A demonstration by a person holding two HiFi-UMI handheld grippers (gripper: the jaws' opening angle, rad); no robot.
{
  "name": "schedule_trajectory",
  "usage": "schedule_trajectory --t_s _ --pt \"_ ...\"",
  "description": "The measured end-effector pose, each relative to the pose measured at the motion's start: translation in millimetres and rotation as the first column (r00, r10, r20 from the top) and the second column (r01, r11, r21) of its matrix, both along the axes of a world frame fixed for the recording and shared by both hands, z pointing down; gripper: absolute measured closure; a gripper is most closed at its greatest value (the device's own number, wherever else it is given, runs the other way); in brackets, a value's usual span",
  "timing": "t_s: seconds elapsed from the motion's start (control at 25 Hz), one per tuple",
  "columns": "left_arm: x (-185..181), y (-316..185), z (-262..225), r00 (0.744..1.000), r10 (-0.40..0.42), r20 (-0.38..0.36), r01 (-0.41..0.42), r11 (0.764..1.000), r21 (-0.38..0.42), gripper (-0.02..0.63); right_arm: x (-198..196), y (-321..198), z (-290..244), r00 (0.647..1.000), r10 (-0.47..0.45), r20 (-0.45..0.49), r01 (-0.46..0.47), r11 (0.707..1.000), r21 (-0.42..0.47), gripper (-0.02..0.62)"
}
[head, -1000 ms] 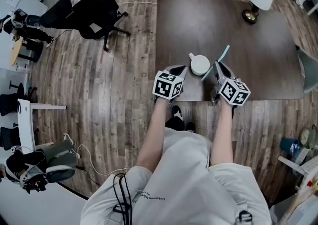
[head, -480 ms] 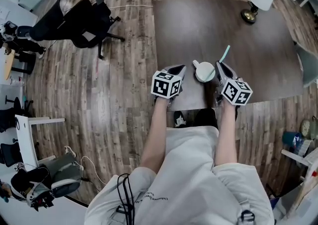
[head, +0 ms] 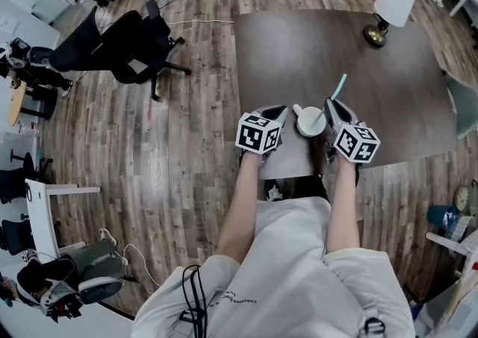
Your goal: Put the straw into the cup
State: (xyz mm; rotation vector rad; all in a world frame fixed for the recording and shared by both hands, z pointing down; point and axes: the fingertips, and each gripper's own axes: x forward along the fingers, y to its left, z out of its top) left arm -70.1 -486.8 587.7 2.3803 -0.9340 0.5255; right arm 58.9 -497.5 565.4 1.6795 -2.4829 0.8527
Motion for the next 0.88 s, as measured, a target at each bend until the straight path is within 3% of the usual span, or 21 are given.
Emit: schedule_trajectory --t_s 0.88 --pt "5 1 -2 1.0 0.002 0.017 -0.003 1.0 0.008 0.605 -17 3 53 0.993 -0.054 -0.108 0.043 0.994 -0.098 0.548"
